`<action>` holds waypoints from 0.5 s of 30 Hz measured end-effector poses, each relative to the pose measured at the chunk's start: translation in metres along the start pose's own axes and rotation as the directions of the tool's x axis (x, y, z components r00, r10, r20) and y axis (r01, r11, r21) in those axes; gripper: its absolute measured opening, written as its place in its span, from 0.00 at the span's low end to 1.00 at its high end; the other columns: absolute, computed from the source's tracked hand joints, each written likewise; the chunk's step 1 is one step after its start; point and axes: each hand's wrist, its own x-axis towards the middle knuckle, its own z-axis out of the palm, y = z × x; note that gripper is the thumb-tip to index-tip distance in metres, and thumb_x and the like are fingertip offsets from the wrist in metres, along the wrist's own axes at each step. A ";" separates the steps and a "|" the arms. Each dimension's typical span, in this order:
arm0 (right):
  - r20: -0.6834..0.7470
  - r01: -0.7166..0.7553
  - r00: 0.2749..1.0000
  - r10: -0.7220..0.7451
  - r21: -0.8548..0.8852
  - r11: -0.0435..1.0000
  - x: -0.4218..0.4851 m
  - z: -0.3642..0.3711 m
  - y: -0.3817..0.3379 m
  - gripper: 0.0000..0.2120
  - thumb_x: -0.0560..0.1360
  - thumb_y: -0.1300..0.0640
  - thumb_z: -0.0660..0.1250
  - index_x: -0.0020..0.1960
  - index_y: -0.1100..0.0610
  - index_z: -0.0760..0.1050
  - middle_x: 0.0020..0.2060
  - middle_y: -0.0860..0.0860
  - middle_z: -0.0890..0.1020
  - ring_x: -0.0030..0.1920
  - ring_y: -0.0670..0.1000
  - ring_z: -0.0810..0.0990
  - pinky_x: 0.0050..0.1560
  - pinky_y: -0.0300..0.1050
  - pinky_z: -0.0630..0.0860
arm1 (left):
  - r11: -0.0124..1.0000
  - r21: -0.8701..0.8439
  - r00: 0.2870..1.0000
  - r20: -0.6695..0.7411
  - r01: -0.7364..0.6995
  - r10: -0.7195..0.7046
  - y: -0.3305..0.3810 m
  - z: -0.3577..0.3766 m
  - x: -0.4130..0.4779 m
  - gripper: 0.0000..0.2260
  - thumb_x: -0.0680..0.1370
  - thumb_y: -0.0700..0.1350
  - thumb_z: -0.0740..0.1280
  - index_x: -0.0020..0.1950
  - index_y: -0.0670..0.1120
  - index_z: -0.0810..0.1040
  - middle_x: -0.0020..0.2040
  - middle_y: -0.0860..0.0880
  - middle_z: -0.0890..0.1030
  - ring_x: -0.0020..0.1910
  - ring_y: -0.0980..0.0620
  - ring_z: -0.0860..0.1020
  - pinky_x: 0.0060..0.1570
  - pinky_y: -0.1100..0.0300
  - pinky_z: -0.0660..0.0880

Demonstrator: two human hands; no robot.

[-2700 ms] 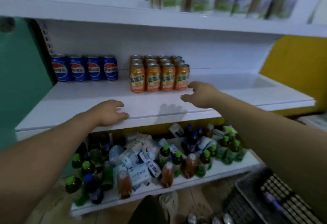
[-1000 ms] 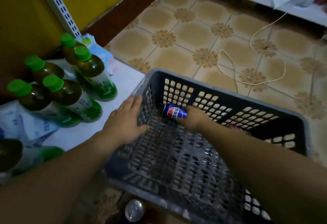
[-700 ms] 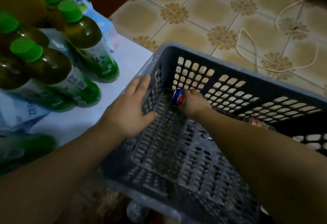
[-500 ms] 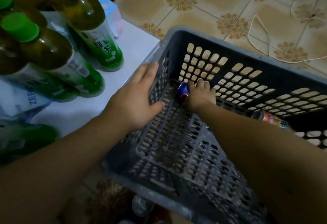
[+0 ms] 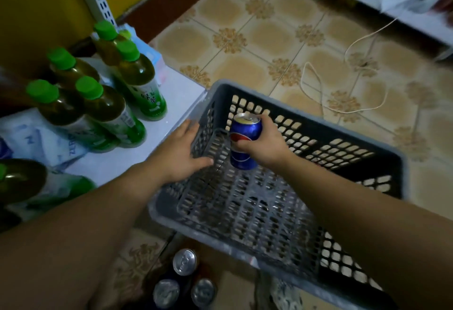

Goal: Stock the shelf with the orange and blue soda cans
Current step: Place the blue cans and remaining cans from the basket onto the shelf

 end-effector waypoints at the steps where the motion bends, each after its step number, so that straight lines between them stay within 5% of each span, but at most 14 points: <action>1: 0.013 0.023 1.000 -0.024 0.028 0.999 -0.014 -0.010 -0.018 0.30 0.67 0.58 0.77 0.61 0.49 0.63 0.50 0.45 0.74 0.48 0.46 0.76 0.47 0.42 0.72 | 1.000 -0.011 1.000 0.017 0.005 -0.004 0.008 -0.009 -0.012 0.44 0.73 0.62 0.68 0.79 0.52 0.46 0.80 0.53 0.44 0.78 0.52 0.48 0.74 0.54 0.53; 5: 0.027 0.128 0.991 -0.130 0.074 0.989 -0.073 -0.038 -0.095 0.31 0.66 0.57 0.77 0.62 0.48 0.64 0.52 0.46 0.76 0.52 0.50 0.78 0.52 0.48 0.77 | 0.970 -0.237 0.999 -0.022 -0.049 0.045 0.053 -0.056 -0.075 0.40 0.73 0.57 0.71 0.78 0.53 0.52 0.78 0.53 0.55 0.75 0.52 0.58 0.68 0.58 0.61; 10: 0.062 0.335 0.936 -0.347 0.150 0.930 -0.164 -0.055 -0.201 0.34 0.65 0.59 0.77 0.65 0.47 0.66 0.55 0.46 0.77 0.52 0.47 0.80 0.49 0.40 0.77 | 0.839 -0.530 0.986 -0.157 -0.125 0.048 0.096 -0.130 -0.174 0.39 0.73 0.47 0.73 0.78 0.52 0.55 0.72 0.52 0.68 0.68 0.53 0.69 0.63 0.54 0.70; 15: 0.061 0.511 0.845 -0.531 0.200 0.836 -0.268 -0.047 -0.298 0.39 0.60 0.48 0.79 0.67 0.49 0.67 0.56 0.47 0.79 0.53 0.46 0.81 0.54 0.47 0.79 | 0.777 -0.585 0.944 -0.328 -0.233 0.037 0.106 -0.202 -0.298 0.35 0.70 0.43 0.76 0.73 0.51 0.64 0.62 0.51 0.78 0.59 0.55 0.78 0.59 0.53 0.75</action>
